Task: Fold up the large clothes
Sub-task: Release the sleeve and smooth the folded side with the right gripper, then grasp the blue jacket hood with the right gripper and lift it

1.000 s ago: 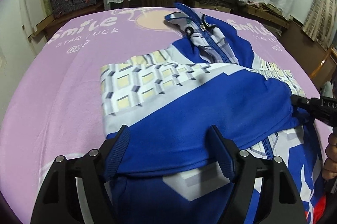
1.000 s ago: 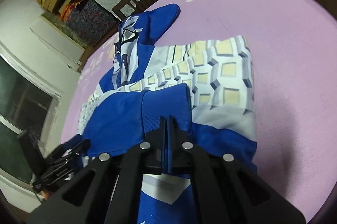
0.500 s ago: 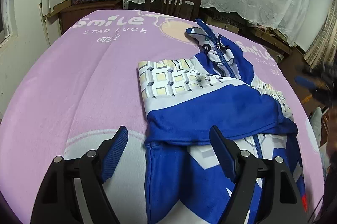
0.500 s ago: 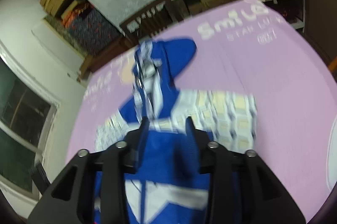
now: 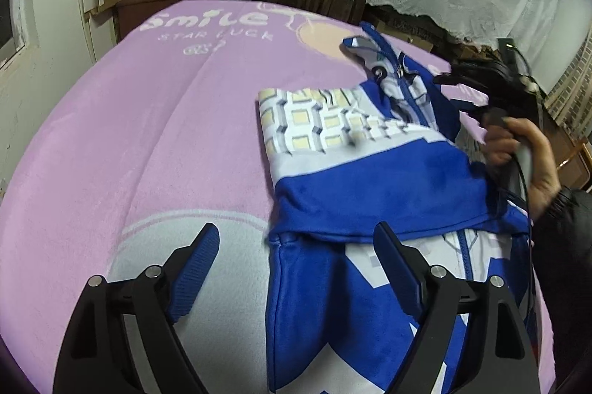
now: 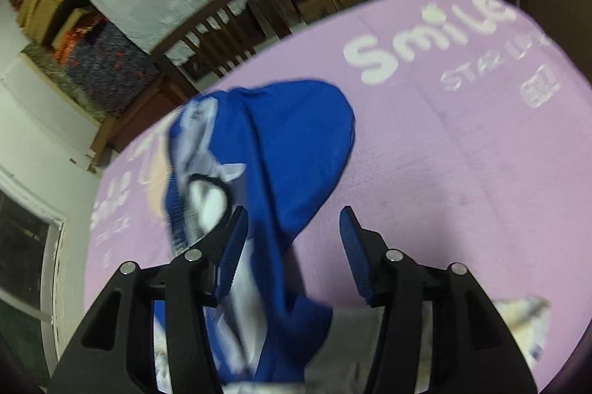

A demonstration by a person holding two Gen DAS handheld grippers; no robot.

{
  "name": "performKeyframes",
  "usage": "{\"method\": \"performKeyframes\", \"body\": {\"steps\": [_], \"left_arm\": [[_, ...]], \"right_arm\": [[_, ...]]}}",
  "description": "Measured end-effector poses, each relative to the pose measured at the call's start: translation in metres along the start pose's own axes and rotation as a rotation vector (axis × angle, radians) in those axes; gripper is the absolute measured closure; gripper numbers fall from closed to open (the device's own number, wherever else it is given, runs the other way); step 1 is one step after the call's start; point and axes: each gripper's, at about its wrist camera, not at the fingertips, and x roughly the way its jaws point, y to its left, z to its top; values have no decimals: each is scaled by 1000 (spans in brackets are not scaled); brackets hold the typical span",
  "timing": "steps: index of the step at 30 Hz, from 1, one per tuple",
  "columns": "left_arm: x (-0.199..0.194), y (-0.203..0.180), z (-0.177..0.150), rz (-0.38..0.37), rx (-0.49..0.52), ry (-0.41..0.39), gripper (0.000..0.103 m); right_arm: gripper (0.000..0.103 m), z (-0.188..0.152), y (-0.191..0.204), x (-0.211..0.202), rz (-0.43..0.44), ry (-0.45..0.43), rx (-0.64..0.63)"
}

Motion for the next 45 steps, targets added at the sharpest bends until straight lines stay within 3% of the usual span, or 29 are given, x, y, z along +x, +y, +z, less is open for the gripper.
{"method": "performKeyframes", "body": {"steps": [4,5,6,7,14,19,23,25,27,29,30,32,34,35,37,40,45], "left_arm": [[12,-3,-3,16,14,45,17],[16,-4,-4,19,18,56,17],[16,-5,-5,29,25,50,17],[16,-6,-5,37,33,46,17],[11,-5,-5,79,48,1,17],[7,1,-3,81,33,-15,17],[6,2,-1,90,22,-19,17],[6,3,0,85,15,-16,17],[7,3,-1,84,15,-10,17],[9,1,-2,86,21,-3,17],[9,1,-3,87,24,-2,17],[10,-1,-4,89,33,-1,17],[11,-3,-4,87,38,1,17],[11,-4,-5,86,41,4,17],[13,-5,-7,91,48,6,17],[16,-7,-8,100,57,12,17],[20,-7,-10,105,61,26,17]], "right_arm": [[48,1,4,19,28,-6,-4],[57,3,6,21,37,1,-10],[93,3,8,25,43,19,-19],[94,4,10,30,63,50,-29],[96,3,28,-14,128,-65,-139],[97,-28,74,-67,51,-171,-443],[97,-94,97,-103,3,-223,-722],[97,-145,95,-104,-4,-137,-858],[98,-176,80,-91,-16,-16,-892],[98,-186,56,-87,-5,47,-824],[95,-181,40,-97,39,34,-741],[84,-160,9,-116,146,71,-529],[65,-145,-15,-137,214,33,-392],[61,-139,-23,-144,226,12,-359],[49,-119,-40,-160,192,-55,-279],[48,-92,-54,-162,138,-93,-180],[47,-45,-70,-120,110,-33,-43]]}}
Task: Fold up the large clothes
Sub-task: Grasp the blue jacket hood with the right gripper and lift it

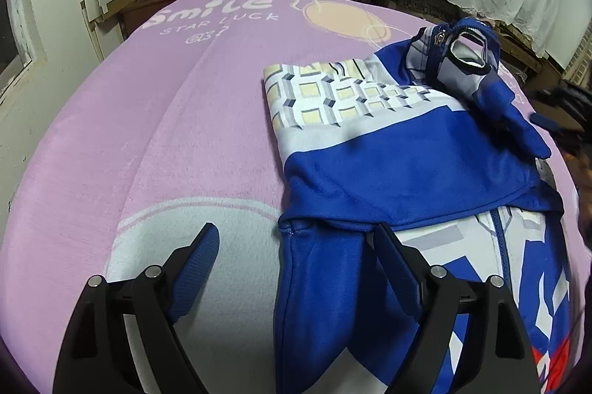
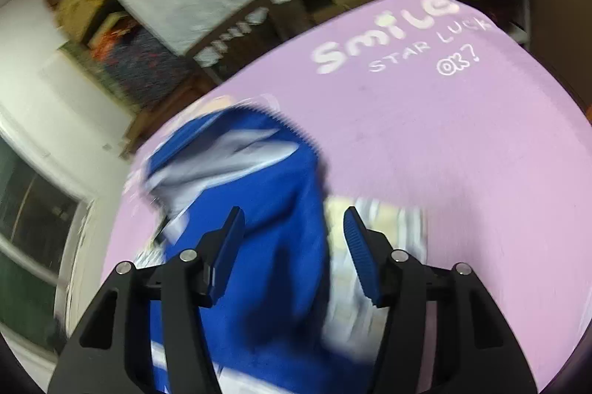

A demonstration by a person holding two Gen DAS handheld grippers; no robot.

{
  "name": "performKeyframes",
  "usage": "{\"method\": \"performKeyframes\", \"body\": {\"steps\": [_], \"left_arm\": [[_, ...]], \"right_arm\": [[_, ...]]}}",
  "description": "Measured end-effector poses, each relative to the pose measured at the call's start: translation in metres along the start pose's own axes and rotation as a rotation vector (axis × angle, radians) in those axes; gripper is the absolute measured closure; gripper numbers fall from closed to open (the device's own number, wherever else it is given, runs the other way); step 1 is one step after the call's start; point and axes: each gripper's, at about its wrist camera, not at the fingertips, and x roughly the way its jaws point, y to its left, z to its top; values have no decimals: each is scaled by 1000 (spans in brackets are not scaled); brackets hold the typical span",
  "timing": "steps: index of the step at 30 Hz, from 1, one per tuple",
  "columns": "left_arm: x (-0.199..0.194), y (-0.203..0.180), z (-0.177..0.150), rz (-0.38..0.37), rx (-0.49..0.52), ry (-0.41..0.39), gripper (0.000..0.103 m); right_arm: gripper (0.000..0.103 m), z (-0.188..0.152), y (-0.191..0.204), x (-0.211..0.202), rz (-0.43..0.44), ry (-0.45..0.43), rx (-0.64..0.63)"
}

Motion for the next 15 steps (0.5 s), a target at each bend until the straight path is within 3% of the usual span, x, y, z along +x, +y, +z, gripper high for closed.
{"method": "performKeyframes", "body": {"steps": [6,8,9,15], "left_arm": [[0,0,2,-5,5,3,17],[-1,0,3,-7,3,1,17],[-2,1,3,-6,0,-3,17],[-11,7,7,14,-23,-44,17]], "right_arm": [[47,10,-7,59,-58,67,13],[65,10,2,61,-45,62,-40],[90,7,7,62,-30,65,-53],[97,4,70,19,-96,-86,-280]]}}
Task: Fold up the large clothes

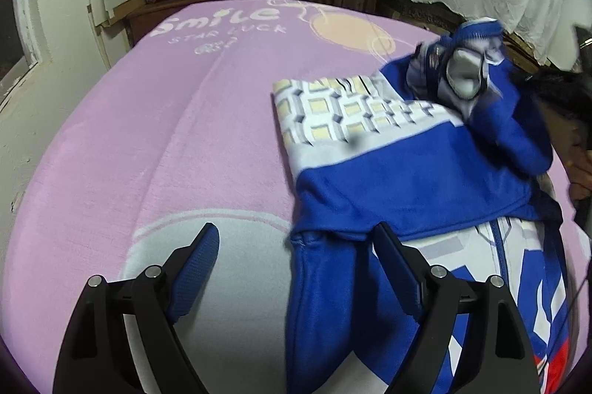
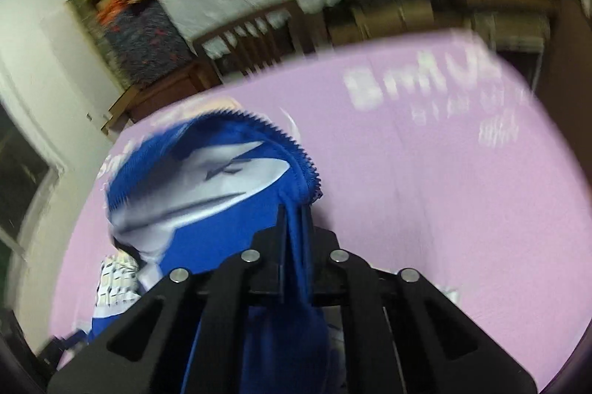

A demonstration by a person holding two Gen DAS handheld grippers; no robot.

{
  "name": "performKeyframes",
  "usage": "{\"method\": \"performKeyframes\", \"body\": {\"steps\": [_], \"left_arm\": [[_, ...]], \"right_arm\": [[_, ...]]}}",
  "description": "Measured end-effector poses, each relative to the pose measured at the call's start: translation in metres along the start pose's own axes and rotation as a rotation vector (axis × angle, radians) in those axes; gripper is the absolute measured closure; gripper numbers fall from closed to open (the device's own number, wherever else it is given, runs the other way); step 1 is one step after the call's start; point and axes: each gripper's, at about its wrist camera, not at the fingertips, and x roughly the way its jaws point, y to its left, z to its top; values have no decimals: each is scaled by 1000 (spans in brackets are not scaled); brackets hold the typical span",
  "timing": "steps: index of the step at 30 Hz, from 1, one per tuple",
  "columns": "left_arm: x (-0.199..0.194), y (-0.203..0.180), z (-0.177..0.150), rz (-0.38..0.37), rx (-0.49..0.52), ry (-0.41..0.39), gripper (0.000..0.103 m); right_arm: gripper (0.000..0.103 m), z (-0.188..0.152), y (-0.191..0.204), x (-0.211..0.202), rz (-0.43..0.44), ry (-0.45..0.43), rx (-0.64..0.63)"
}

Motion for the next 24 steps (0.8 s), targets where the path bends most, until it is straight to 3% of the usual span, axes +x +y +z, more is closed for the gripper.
{"method": "performKeyframes", "body": {"steps": [4,7,14,17,20,24], "left_arm": [[-10,6,3,1,-23,-30,17],[-19,11,5,1,-41,-55,17],[-47,24,4,-25,-101,-118,17],[-55,31,-1,-43,-129,-125,17],[-55,34,-8,-63,-146,-106,17],[-54,24,-13,-93,-116,-95,17]], "right_arm": [[97,5,56,-54,-48,-120,-211],[97,-16,102,-94,-70,-176,-387],[97,-142,184,-146,-108,-191,-835],[96,-217,204,-136,-102,-78,-1067],[94,-252,197,-132,-61,17,-1081],[57,-234,160,-143,29,53,-816]]}}
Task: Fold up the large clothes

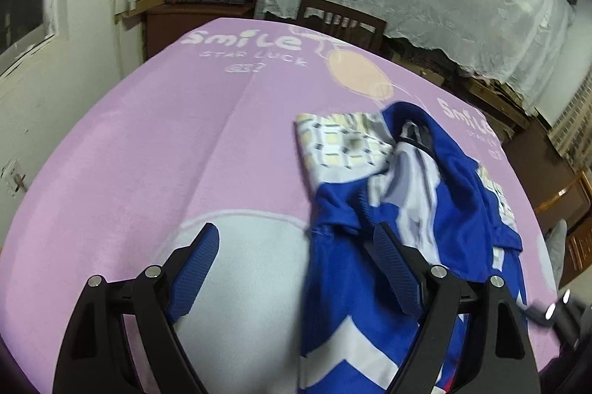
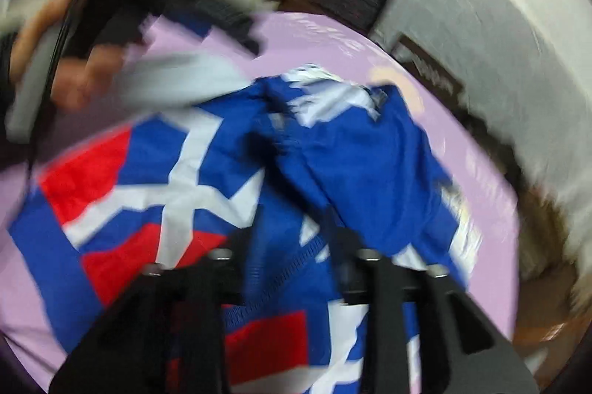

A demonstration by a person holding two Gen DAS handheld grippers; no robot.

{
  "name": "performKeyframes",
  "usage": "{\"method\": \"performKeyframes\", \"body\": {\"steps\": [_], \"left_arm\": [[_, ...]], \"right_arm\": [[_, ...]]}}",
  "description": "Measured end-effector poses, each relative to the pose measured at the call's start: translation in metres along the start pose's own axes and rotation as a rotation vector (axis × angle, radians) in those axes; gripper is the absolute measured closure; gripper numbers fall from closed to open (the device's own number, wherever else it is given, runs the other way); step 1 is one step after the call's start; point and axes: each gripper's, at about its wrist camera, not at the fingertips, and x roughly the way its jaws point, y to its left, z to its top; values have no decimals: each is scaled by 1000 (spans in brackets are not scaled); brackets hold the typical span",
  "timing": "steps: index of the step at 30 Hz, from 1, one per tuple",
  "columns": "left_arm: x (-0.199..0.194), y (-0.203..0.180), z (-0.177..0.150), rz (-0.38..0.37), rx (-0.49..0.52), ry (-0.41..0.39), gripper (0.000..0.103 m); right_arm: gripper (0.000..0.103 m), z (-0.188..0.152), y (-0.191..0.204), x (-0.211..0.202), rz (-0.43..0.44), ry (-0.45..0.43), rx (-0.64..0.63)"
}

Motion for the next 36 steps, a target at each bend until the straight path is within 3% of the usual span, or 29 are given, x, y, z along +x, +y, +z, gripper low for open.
{"method": "performKeyframes", "body": {"steps": [1,5,8,10,12,14,20,21,24,29,33,36], "left_arm": [[0,-6,-2,-5,22,-3,17],[4,-29,-10,-23,92,3,17],[14,-39,-14,-36,108,31,17],[21,-43,-15,-35,111,47,17],[26,-45,-16,-25,115,58,17],[30,-45,-17,-13,115,66,17],[44,-47,-18,8,107,112,17],[48,-49,-20,11,113,125,17],[60,-60,-20,50,153,142,19],[67,-78,-12,111,209,106,22],[71,-89,-22,179,296,70,17],[70,-82,-19,177,277,86,17]], "right_arm": [[52,-2,-17,-5,18,-16,111],[49,-18,-97,-1,146,-23,609],[49,-36,-136,26,253,19,875],[48,-43,-143,40,321,38,962],[48,-42,-147,53,338,62,997],[48,-42,-147,62,299,90,1032],[58,-57,-162,69,260,71,1087],[63,-57,-163,72,262,66,1088],[94,-56,-165,80,248,71,1070],[95,-49,-178,50,137,-25,1023],[95,-59,-179,58,96,66,1014],[93,-63,-170,65,71,96,969]]}}
